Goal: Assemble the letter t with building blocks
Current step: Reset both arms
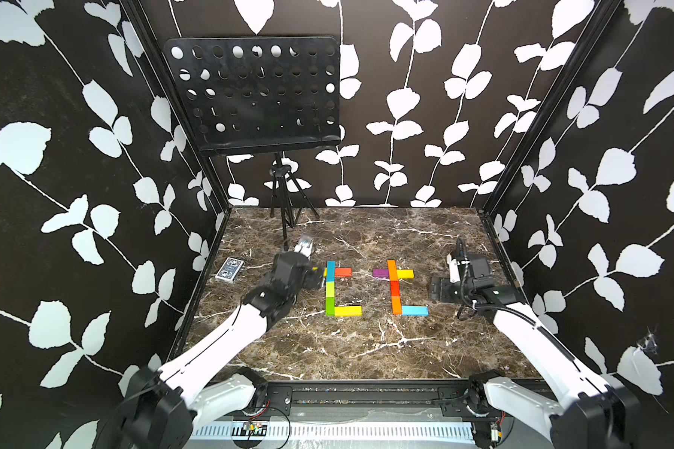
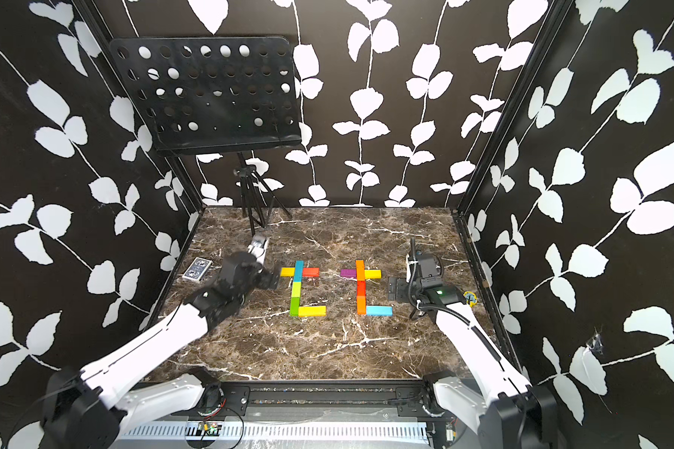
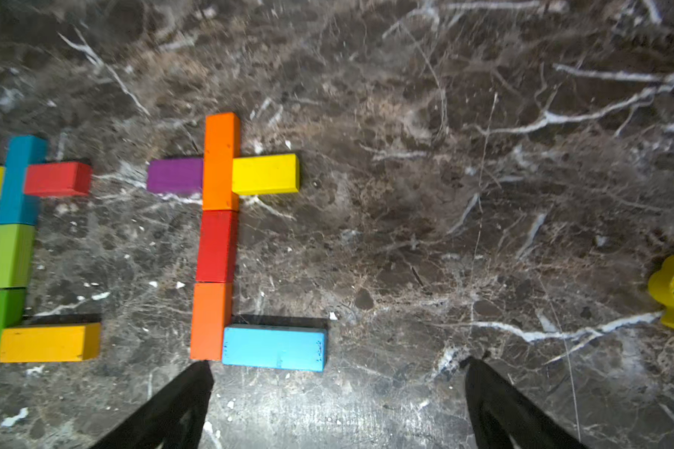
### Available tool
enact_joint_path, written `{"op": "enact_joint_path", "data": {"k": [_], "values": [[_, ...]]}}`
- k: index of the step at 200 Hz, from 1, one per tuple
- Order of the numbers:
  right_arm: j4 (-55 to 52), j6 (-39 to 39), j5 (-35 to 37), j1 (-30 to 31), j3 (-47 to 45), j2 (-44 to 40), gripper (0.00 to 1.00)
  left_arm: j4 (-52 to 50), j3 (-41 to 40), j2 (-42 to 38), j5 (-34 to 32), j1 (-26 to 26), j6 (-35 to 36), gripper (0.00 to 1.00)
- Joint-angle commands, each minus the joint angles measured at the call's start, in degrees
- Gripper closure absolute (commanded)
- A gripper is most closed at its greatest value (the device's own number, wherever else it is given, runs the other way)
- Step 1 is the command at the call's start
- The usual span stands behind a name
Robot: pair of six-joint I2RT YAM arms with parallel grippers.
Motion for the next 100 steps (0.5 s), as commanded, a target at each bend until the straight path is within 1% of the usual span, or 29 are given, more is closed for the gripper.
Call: {"op": "enact_joint_path", "data": {"k": [1,10,21,28,42,53,68,80,85,90,100], "values": [[7.54,0.29,2.58,-3.20,-0.06,4.32,0.01,5.44,-7.55,-2.03,-12.03,-0.06,-1.60,0.01],[10.01,0.56,2.44,-5.66,-0.18,6.39,0.01,7.09,-8.89,-1.15,-14.63,0.05,0.55,0.01],[13.16,0.68,1.55,-9.21,-0.80,7.87,0.01,10.16,-9.57,1.02,-18.53,0.29,4.78,0.01],[14.85,0.73,1.51,-11.28,-1.30,8.34,0.01,8.74,-8.37,2.50,-20.34,0.40,5.71,0.01],[17.45,0.79,4.85,-14.38,-2.56,7.58,0.01,12.80,-8.23,5.78,-21.51,1.85,9.83,0.01],[19.68,-0.36,9.11,-15.53,-4.36,5.80,0.01,17.73,-9.66,8.37,-20.72,3.75,11.97,0.01],[22.82,-3.57,13.80,-15.98,-6.68,3.11,0.01,23.76,-12.27,11.20,-17.26,7.70,10.96,0.01],[25.96,-8.16,14.47,-16.07,-8.69,1.69,0.01,29.08,-14.73,12.74,-13.48,10.53,9.43,0.01],[27.58,-9.24,15.04,-16.07,-9.64,1.26,0.01,32.57,-15.57,13.31,-12.48,11.61,9.93,0.01],[29.37,-10.49,14.86,-16.07,-10.58,0.96,0.01,33.17,-15.53,13.34,-11.93,11.95,9.84,0.01],[32.92,-12.35,14.07,-16.07,-12.78,0.83,0.01,37.13,-16.25,13.87,-7.82,12.94,11.73,0.01]]}}
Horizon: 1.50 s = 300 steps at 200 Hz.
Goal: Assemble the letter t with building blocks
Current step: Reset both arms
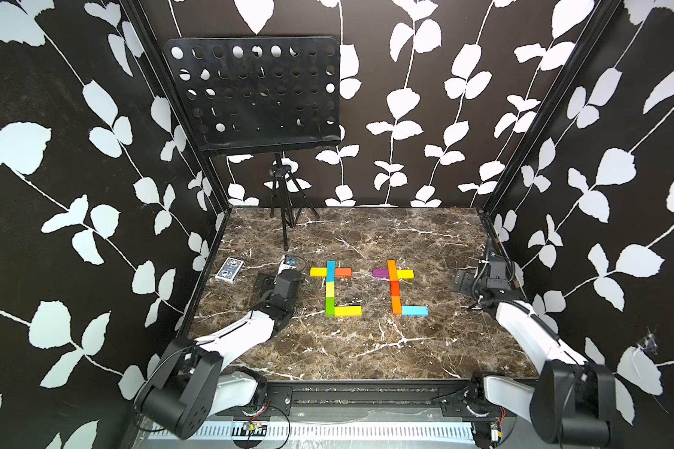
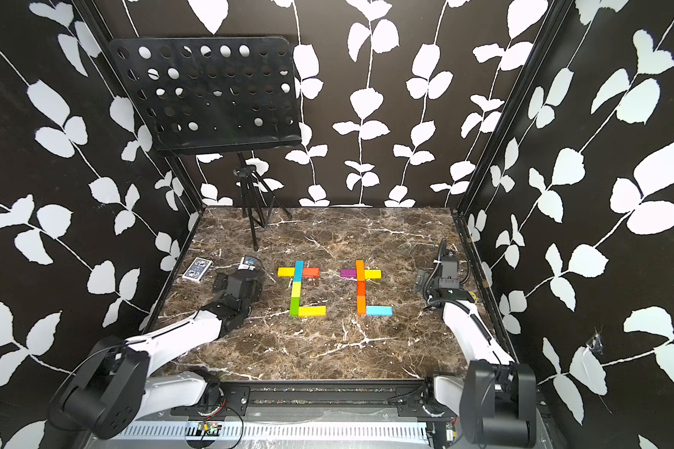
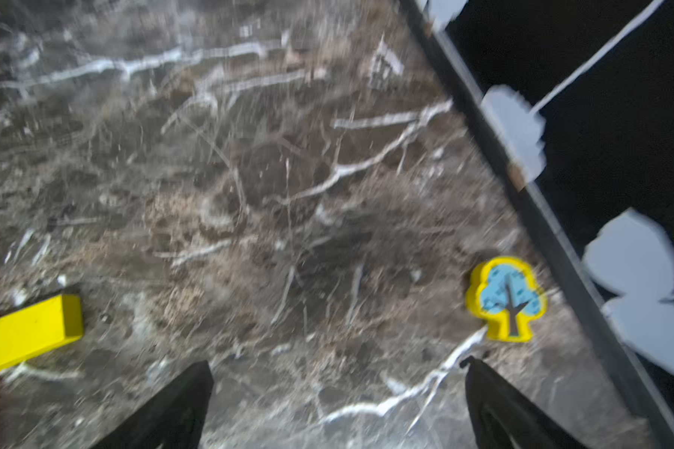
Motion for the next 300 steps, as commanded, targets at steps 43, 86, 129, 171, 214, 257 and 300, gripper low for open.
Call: {"op": "enact_joint_path", "data": {"k": [43,86,129,171,214,257,300], "values": [[38.28,-5.59,-4.82,0.00,-13.93,6.01,0.01,27.79,-1.95,8.63,18.73,7.07,8.16,0.01],[54.61,-10.68,-9.55,0.05,-14.56,14.44,0.01,32.40,-2.01,12.21,24.95,12.62,6.03,0.01],[55.83,-14.08,-5.72,3.75,-11.73,21.94,0.01,37.55,-3.31,16.68,31.35,17.89,1.80,0.01],[56.78,-13.53,-3.28,4.11,-12.49,21.59,0.01,37.19,-2.24,17.31,33.29,19.88,0.17,0.01],[56.84,-13.63,-3.36,4.20,-12.56,21.55,0.01,36.05,-2.14,16.82,33.50,19.88,0.12,0.01],[56.78,-13.63,-3.36,4.20,-12.50,21.59,0.01,35.60,-2.11,16.67,33.59,19.83,0.11,0.01],[56.34,-13.81,-3.89,4.19,-12.09,21.91,0.01,35.51,-2.03,16.59,33.64,19.88,0.16,0.01]]}}
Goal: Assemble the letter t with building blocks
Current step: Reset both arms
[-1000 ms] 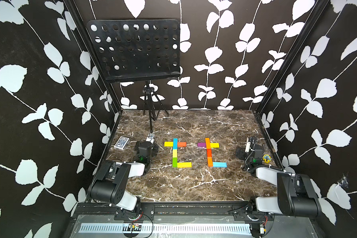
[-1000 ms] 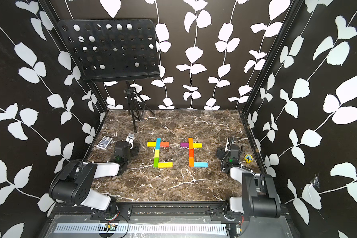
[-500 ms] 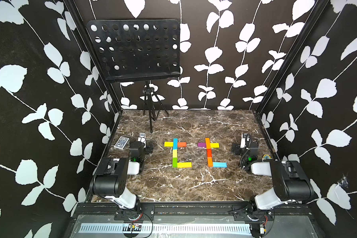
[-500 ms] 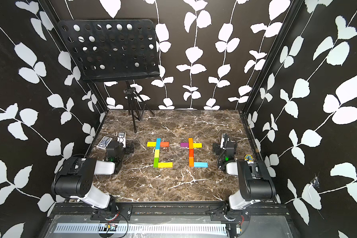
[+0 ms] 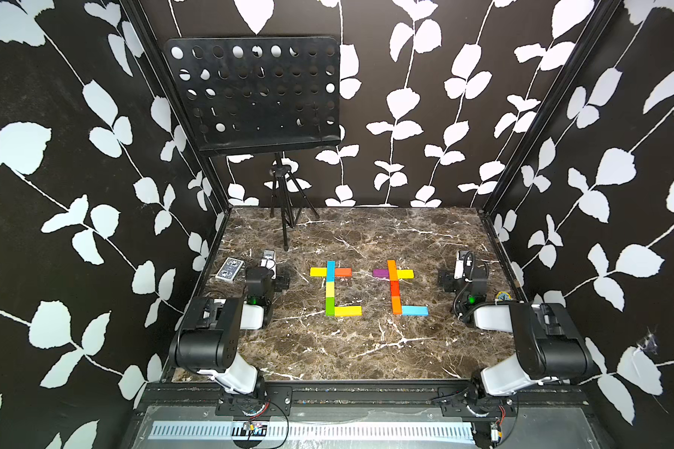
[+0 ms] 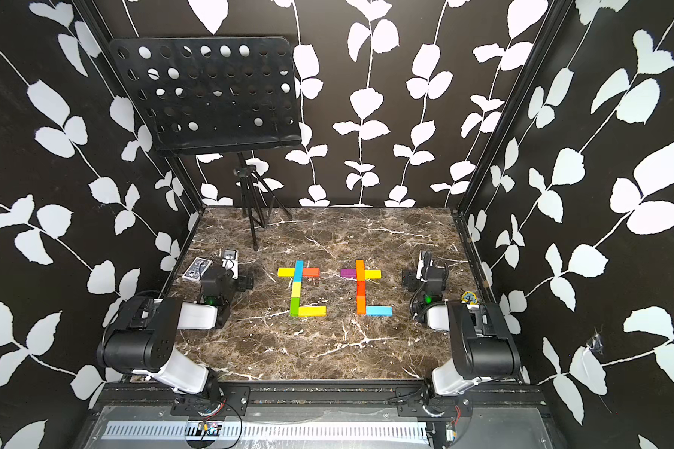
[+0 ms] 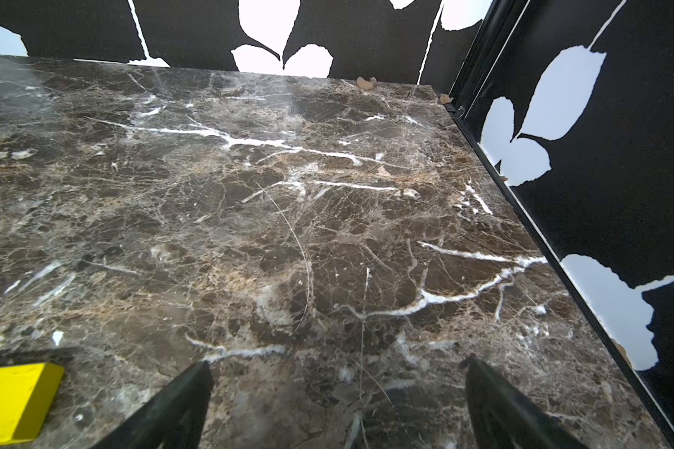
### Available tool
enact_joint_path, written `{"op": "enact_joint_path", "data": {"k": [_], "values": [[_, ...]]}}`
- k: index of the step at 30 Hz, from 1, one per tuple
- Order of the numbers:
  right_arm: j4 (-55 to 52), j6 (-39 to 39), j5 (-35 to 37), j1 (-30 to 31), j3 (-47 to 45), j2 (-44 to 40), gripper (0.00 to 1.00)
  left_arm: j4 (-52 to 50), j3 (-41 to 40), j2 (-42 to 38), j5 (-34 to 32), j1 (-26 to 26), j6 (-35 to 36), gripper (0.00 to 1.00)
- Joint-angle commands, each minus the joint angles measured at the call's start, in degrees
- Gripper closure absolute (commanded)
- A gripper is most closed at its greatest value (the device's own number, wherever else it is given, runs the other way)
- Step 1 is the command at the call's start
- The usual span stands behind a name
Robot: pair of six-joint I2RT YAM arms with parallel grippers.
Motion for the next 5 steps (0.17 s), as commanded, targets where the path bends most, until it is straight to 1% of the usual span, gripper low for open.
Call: {"op": "enact_joint_path", "data": {"k": [1,5], "values": [[2.61,-0.87,0.24,0.13,0.20,-0.27,0.01,-0.07,0.77,-1.38,0.58,0.30,-0.51,0.01],[3.01,-1.31,-0.36,0.21,-0.24,-0.60,0.01,-0.18,0.77,-1.38,0.53,0.28,-0.52,0.01]]}}
